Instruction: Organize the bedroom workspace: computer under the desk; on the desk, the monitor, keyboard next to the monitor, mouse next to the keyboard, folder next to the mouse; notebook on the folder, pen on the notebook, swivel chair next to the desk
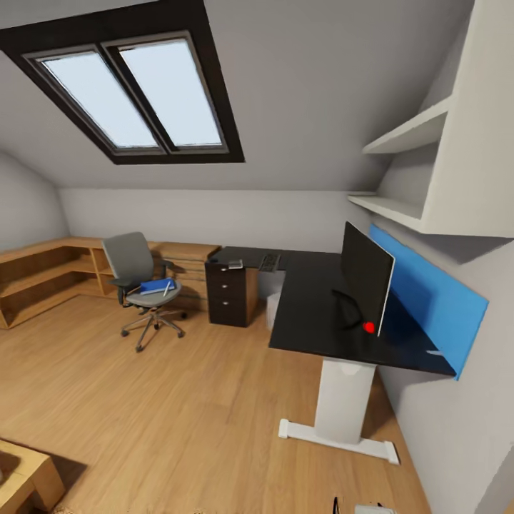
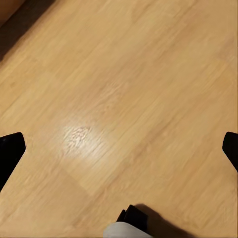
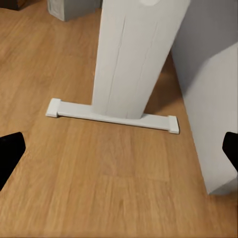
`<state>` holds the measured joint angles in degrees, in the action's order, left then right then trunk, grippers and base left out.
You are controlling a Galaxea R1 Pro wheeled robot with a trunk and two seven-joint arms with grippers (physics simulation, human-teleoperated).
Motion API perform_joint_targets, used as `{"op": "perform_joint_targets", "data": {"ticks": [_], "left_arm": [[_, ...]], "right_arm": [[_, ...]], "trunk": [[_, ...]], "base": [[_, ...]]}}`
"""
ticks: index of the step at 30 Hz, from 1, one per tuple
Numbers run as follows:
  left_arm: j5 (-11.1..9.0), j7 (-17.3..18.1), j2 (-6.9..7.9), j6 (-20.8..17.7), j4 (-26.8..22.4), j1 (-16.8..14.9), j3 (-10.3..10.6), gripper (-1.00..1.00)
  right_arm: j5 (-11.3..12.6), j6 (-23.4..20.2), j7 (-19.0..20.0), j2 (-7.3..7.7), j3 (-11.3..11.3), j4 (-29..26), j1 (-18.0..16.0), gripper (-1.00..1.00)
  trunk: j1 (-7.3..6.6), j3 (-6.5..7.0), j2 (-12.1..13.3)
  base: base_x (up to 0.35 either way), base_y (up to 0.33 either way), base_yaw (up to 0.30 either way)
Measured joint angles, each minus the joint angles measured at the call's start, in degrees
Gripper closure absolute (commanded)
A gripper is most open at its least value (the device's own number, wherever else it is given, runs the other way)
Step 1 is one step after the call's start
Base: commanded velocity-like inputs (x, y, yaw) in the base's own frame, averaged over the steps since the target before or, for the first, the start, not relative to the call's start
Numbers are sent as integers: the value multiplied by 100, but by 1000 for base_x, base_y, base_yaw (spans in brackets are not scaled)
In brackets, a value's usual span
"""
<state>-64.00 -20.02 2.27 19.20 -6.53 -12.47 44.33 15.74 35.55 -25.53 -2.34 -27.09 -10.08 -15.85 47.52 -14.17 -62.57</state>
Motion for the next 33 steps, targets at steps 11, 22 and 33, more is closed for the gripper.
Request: {"op": "perform_joint_targets", "data": {"ticks": [11, 22, 33], "left_arm": [[17, 32, -49, 2, 36, 0, 5, -100], [17, 46, -64, 2, 62, 0, 8, -100], [9, 216, -61, 1, 69, 0, 5, -100]], "right_arm": [[-6, 11, 71, -3, 7, 2, 0, -100], [-7, 13, 95, -3, 8, 7, 0, -100], [-7, 16, 95, -3, 8, 11, 0, -100]], "trunk": [[0, -80, 0], [-3, -97, -1], [-3, -97, -1]], "base": [[4, 331, 44], [227, 254, 0], [306, 174, 0]]}}
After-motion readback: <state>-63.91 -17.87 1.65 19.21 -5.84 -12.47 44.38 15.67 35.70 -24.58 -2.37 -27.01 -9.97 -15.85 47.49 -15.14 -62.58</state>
